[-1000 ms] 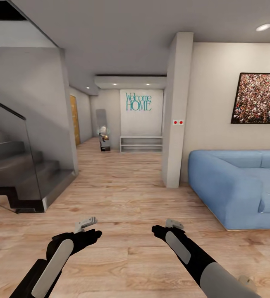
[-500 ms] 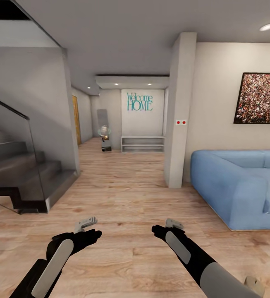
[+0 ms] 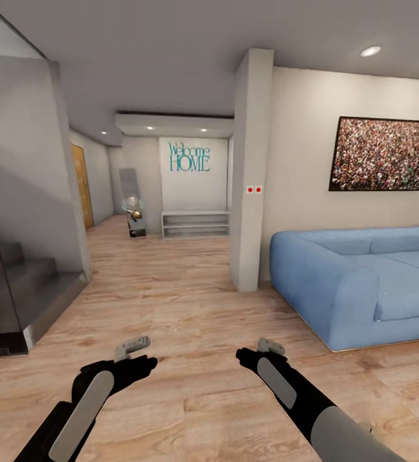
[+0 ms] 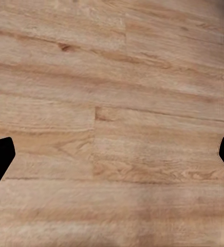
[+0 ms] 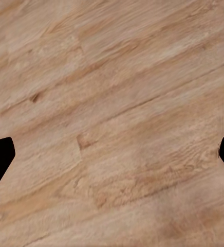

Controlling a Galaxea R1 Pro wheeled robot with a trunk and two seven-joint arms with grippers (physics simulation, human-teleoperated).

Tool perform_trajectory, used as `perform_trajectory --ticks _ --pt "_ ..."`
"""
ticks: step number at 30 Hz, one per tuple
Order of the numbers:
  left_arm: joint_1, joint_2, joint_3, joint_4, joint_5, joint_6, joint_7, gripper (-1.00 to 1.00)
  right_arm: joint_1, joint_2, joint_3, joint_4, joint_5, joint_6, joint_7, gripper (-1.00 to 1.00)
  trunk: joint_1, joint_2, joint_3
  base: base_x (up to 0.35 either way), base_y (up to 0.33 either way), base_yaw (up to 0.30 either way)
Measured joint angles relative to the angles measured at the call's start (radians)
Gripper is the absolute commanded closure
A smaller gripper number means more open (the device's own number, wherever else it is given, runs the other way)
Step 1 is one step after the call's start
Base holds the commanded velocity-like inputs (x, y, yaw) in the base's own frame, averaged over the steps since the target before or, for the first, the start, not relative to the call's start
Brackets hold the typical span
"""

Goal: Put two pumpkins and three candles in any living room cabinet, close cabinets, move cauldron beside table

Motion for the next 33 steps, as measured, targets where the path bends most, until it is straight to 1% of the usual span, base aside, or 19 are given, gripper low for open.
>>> perform_trajectory --ticks 16,18,20,22,25,28,33 --pt "0.000 0.000 0.000 0.000 0.000 0.000 0.000 -1.00 0.000 -0.002 0.000 -0.012 -0.004 0.001 0.008 -1.00 0.000 0.000 0.000 0.304 0.000 -0.016" --pt "0.000 0.000 0.000 0.000 0.000 0.000 0.000 -1.00 0.000 -0.002 0.000 -0.014 -0.005 0.001 0.027 -1.00 0.000 0.000 0.000 0.274 0.000 0.000" --pt "0.000 0.000 0.000 0.000 0.000 0.000 0.000 -1.00 0.000 -0.002 -0.001 -0.015 -0.005 0.002 0.062 -1.00 0.000 0.000 0.000 0.261 0.000 0.000" --pt "0.000 0.000 0.000 0.000 0.000 0.000 0.000 -1.00 0.000 -0.002 -0.028 -0.016 -0.004 0.003 0.112 -1.00 0.000 0.000 0.000 0.178 0.000 0.000" --pt "0.000 0.000 0.000 0.000 0.000 0.000 -0.001 -1.00 0.001 -0.002 -0.107 -0.016 -0.003 0.012 0.148 -1.00 0.000 0.000 0.000 0.059 0.000 0.000" --pt "0.000 0.000 0.000 0.000 0.000 0.000 -0.001 -1.00 0.000 -0.002 -0.130 -0.016 -0.003 0.015 0.155 -1.00 0.001 0.000 0.000 0.016 0.000 0.000" --pt "0.000 0.000 0.000 0.000 0.001 0.000 -0.002 -1.00 0.000 0.001 -0.140 -0.016 -0.002 0.016 0.160 -1.00 0.001 0.000 0.000 0.002 0.000 0.000"
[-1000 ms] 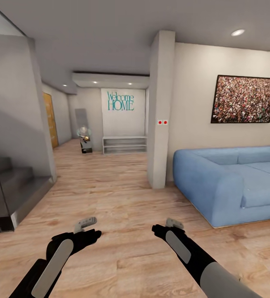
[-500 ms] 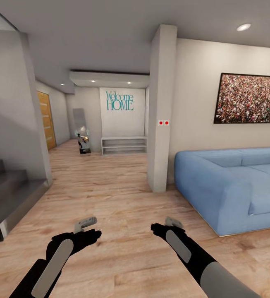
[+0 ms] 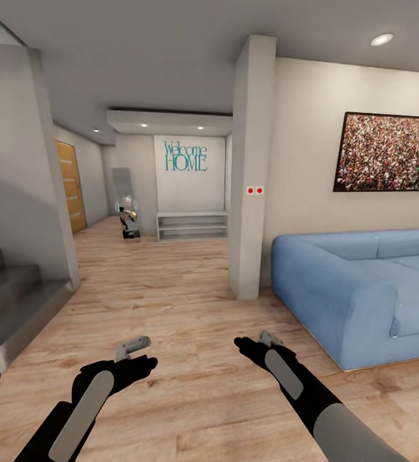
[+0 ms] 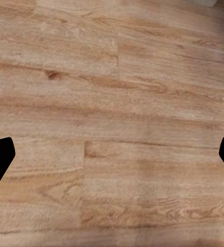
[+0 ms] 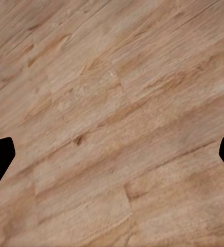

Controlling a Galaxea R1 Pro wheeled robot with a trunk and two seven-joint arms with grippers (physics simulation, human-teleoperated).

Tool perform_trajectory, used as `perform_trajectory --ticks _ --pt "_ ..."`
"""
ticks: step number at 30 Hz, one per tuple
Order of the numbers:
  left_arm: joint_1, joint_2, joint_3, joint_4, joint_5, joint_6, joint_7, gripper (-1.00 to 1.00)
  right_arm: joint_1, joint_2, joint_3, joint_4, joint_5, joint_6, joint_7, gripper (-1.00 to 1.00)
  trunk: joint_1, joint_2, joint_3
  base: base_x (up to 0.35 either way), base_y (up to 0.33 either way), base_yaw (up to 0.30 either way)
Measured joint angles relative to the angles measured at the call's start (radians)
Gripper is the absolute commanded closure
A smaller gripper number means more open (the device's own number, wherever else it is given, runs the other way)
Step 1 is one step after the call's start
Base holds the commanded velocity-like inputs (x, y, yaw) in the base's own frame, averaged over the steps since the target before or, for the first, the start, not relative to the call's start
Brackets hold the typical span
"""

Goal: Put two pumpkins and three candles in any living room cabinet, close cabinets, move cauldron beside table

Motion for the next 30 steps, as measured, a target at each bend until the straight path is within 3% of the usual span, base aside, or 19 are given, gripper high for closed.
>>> perform_trajectory --ticks 6,30 --pt "0.000 0.000 0.000 0.000 0.001 0.000 0.000 -1.00 0.001 0.001 0.000 0.000 0.000 0.000 0.001 -1.00 0.000 0.000 -0.001 0.000 0.000 -0.100" --pt "0.000 0.000 0.000 0.000 0.001 0.000 0.000 -1.00 0.000 -0.001 0.001 0.004 0.001 0.000 0.027 -1.00 0.000 0.000 -0.022 0.000 0.000 -0.234"
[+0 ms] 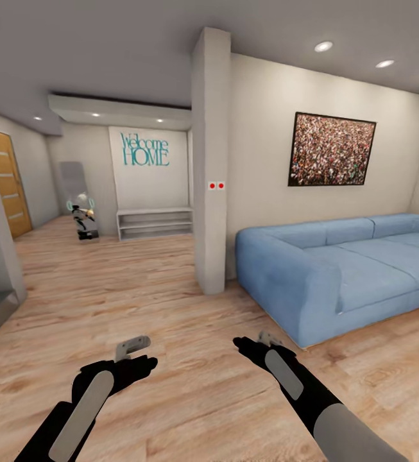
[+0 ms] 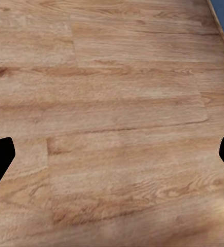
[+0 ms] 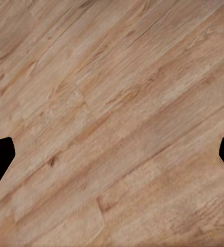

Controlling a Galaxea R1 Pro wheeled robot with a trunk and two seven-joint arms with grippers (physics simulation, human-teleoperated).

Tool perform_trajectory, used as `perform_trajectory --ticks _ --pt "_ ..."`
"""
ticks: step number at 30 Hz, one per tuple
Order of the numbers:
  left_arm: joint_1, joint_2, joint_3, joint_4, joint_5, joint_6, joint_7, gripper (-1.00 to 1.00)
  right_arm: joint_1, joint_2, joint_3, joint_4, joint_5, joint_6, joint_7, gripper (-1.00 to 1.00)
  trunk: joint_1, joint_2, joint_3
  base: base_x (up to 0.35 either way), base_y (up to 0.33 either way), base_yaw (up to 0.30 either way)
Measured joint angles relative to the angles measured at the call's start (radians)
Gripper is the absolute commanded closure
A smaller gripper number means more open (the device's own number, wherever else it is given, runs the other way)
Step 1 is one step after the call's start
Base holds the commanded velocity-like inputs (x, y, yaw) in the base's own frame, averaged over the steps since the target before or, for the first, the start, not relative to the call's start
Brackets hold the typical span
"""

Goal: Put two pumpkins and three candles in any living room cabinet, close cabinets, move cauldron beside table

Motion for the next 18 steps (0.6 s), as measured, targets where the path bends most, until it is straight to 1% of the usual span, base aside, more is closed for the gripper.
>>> perform_trajectory --ticks 18 --pt "0.000 0.000 0.000 0.000 0.000 0.000 0.000 -1.00 0.000 -0.001 0.000 0.005 -0.002 0.000 0.001 -1.00 0.000 0.000 -0.023 0.000 0.000 -0.187"
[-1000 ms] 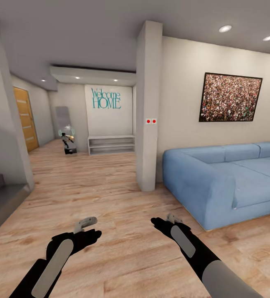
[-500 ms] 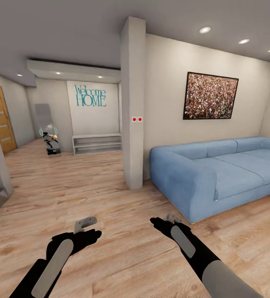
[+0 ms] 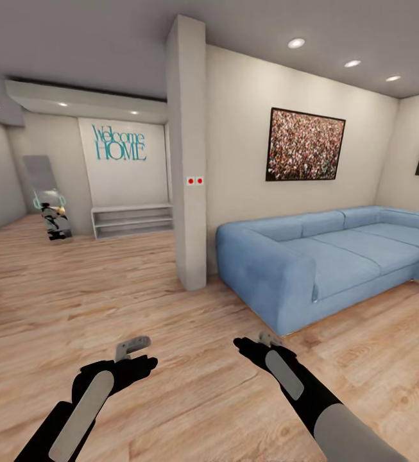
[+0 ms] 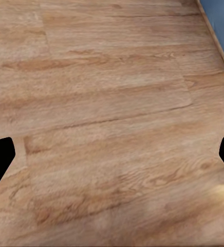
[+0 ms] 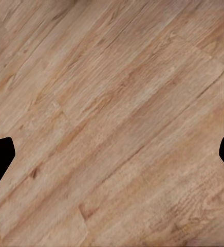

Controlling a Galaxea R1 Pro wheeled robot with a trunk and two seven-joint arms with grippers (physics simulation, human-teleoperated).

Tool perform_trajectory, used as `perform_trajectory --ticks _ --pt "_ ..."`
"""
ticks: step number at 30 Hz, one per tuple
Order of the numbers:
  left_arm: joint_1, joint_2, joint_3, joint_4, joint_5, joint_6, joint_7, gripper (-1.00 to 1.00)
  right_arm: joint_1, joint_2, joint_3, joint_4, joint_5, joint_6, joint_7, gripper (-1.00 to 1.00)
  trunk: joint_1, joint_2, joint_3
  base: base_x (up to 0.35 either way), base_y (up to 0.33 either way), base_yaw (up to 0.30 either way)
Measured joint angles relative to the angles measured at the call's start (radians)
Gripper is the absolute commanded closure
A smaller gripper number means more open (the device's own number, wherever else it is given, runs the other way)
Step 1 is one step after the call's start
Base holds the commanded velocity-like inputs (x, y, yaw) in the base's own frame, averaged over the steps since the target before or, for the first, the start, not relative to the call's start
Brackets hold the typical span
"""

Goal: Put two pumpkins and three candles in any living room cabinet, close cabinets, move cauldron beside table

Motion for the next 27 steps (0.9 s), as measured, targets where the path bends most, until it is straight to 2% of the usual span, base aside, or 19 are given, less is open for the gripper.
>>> perform_trajectory --ticks 27 --pt "-0.001 -0.001 0.000 0.020 -0.003 0.000 -0.003 -1.00 0.000 0.000 0.000 0.003 0.000 -0.006 0.000 -1.00 0.000 0.000 -0.036 0.000 0.000 -0.169"
